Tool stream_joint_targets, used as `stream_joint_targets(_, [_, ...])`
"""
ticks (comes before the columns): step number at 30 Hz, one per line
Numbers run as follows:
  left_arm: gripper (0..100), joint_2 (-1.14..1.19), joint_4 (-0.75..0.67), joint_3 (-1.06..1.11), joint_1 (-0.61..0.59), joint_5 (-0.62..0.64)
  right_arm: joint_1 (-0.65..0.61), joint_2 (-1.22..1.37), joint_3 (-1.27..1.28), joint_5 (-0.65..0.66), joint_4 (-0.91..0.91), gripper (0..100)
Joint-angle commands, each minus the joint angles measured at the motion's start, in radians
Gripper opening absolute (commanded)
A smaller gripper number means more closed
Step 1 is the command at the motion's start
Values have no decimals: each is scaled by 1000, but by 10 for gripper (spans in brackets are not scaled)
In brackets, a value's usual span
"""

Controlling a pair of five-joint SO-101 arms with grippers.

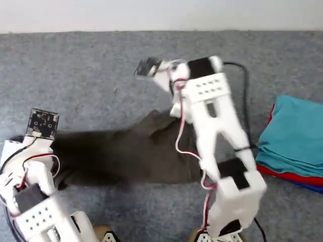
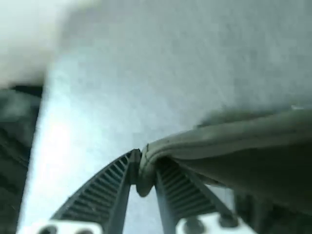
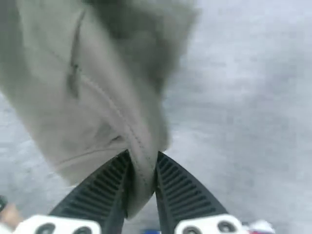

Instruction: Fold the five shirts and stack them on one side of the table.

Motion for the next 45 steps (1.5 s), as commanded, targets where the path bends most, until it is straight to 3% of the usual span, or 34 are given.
stream_joint_targets(1, [14, -152, 3, -105, 48, 23, 53, -205, -106, 57, 41, 9])
stream_joint_targets(7, [14, -327, -137, -148, 127, 21, 81, -449, -180, 135, 38, 10])
stream_joint_targets(14, [14, -338, -270, -214, 140, 21, 186, -647, -233, 153, -44, 10])
stream_joint_targets(29, [14, -71, -269, -622, 140, -48, 397, -957, -233, 210, -317, 10])
stream_joint_targets(35, [15, -64, -269, -716, 140, -49, 409, -1023, -233, 295, -449, 10])
stream_joint_targets(45, [15, -71, -212, -872, 137, -49, 542, -1093, -232, 313, -444, 10])
